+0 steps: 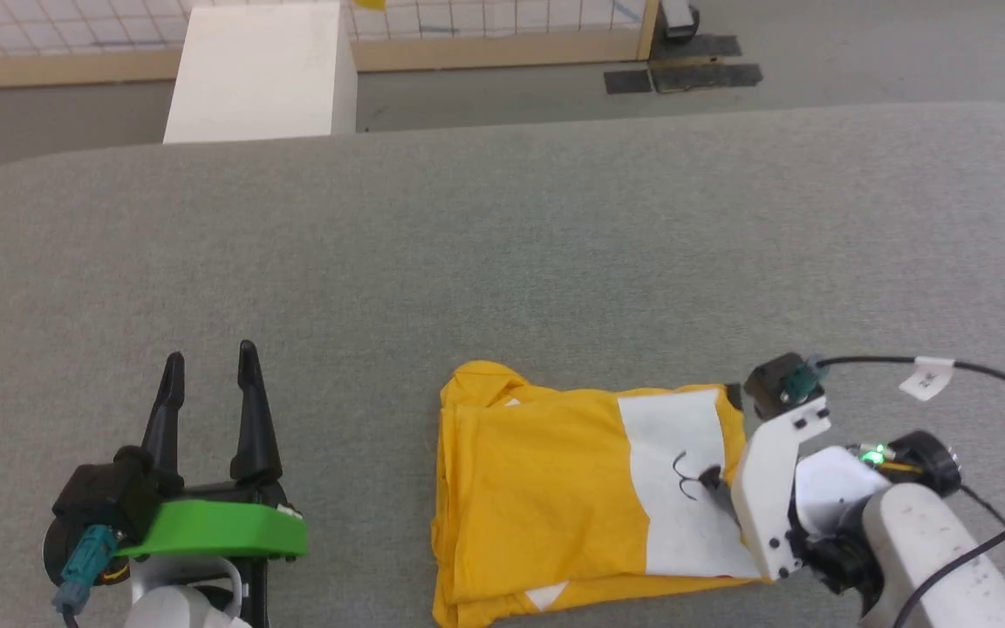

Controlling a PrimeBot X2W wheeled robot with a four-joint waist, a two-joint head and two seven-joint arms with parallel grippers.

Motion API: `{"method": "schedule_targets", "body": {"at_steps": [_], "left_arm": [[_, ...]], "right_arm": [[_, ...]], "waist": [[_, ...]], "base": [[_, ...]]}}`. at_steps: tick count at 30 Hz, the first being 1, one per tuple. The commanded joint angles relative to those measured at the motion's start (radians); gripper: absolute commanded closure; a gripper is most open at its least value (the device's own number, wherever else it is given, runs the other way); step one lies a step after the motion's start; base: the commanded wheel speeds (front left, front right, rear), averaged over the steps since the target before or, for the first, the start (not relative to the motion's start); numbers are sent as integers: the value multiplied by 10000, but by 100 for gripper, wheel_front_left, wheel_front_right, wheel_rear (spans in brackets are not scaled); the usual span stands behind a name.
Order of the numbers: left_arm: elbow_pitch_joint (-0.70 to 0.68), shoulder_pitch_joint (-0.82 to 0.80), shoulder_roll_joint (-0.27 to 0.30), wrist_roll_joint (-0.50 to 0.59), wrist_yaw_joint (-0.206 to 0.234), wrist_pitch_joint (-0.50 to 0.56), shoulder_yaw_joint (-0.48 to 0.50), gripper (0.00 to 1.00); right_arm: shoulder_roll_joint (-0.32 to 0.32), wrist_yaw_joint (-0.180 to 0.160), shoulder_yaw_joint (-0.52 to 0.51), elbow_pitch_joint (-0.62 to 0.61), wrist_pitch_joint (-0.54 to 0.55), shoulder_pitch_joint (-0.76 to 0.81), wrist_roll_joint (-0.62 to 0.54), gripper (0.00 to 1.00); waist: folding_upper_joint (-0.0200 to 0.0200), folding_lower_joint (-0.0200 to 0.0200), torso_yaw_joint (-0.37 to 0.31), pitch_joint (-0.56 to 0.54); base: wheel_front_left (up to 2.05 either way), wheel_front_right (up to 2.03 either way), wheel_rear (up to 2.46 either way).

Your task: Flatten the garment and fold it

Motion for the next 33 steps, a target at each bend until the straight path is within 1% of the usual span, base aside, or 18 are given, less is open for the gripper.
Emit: {"method": "schedule_targets", "body": {"at_steps": [1, 8, 9, 10, 11, 15, 18, 20, 23, 26, 29, 33], "left_arm": [[-58, -184, -16, 39, 89, -45, -1, 0], [-62, -275, -16, 2, 111, -45, -8, 0], [-53, -291, -16, -1, 110, -45, -11, 0], [-44, -303, -16, 0, 111, -45, -12, 0], [-28, -310, -16, 3, 103, -45, -18, 0], [24, -373, -16, 6, 93, -45, -113, 0], [27, -361, -16, 13, 66, -45, -95, 0], [3, -271, -16, 57, 61, -45, -32, 0], [-39, -171, -16, 108, 51, -45, 44, 0], [-35, -280, -12, 148, 23, -45, 87, 0], [-59, -605, 18, 296, -17, -45, -3, 0], [-54, -1064, 124, 485, -5, -45, -112, 0]], "right_arm": [[113, -15, 60, 208, 64, 148, -73, 0], [324, -15, 228, 1109, 54, 214, 3, 0], [305, -15, 243, 1192, 2, 175, 70, 48], [293, -15, 226, 1226, -83, 126, 142, 80], [248, -15, 279, 1232, -177, 57, 221, 100], [-89, -15, 540, 990, -545, -211, 591, 100], [-428, -15, 889, 642, -623, -405, 913, 100], [-775, -15, 1155, 347, -544, -582, 1137, 100], [-1464, -15, 1547, -17, -285, -905, 1487, 100], [-2124, -15, 1645, -119, -136, -1275, 1732, 100], [-2716, -15, 1461, 41, -143, -1710, 1898, 100], [-3307, -15, 1027, 574, -284, -2254, 2012, 100]], "waist": [[-1, -1, 196, 204], [-1, -1, 386, 345], [-1, -1, 402, 353], [-1, -1, 412, 354], [-1, -1, 414, 338], [-1, -1, 341, 241], [-1, -1, -19, 211], [-1, -1, -478, 258], [-1, -1, -1371, 466], [-1, -1, -2180, 825], [-1, -1, -2851, 1308], [-1, -1, -3357, 1920]], "base": [[0, 0, 0], [0, 0, 0], [0, 0, 0], [0, 0, 0], [0, 0, 0], [0, 0, 0], [0, 0, 0], [0, 0, 0], [0, 0, 0], [0, 0, 0], [0, 0, 0], [0, 0, 0]]}}
